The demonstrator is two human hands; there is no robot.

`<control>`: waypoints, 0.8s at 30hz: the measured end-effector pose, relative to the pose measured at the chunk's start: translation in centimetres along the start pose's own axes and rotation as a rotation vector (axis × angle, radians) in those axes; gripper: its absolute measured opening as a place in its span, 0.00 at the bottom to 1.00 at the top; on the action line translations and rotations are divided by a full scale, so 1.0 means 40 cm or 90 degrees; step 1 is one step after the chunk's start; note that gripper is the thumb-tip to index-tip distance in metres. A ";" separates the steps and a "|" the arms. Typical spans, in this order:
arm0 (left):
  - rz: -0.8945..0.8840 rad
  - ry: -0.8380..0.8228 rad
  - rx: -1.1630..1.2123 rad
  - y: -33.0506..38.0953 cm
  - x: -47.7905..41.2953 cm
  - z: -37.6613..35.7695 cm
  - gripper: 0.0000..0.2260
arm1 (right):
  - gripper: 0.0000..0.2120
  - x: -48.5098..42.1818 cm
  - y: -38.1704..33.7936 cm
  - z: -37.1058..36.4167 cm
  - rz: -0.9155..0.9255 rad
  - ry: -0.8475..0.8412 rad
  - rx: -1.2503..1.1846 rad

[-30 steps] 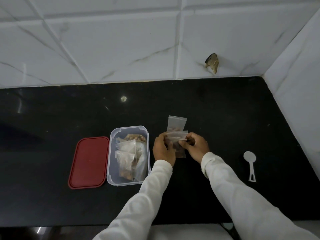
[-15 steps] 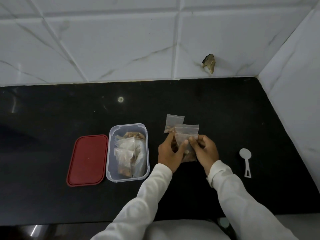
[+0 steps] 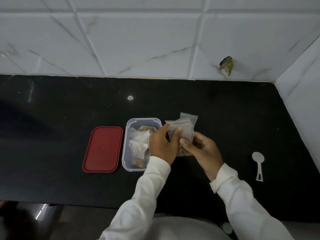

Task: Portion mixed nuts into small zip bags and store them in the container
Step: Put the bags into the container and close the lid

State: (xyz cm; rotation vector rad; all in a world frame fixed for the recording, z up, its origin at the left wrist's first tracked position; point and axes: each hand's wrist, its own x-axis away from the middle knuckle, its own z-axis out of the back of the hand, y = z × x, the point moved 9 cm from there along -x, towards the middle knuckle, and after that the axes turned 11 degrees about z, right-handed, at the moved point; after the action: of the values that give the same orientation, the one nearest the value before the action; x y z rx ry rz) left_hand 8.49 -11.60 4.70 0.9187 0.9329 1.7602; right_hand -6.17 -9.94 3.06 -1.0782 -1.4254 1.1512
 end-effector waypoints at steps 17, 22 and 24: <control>0.091 -0.045 -0.203 -0.183 -0.066 0.200 0.07 | 0.36 -0.014 0.015 -0.258 0.110 -0.083 0.602; 0.057 -0.074 -0.360 -0.195 -0.072 0.198 0.09 | 0.34 0.002 0.031 -0.289 0.114 -0.103 0.735; 0.041 -0.108 -0.439 -0.195 -0.066 0.181 0.12 | 0.26 0.008 0.036 -0.303 0.172 -0.112 0.799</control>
State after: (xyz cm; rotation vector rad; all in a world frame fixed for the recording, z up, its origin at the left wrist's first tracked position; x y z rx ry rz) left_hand 18.51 -10.29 0.48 0.6270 0.1510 1.8376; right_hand 5.88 -7.91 2.65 -0.2482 -0.4154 1.9430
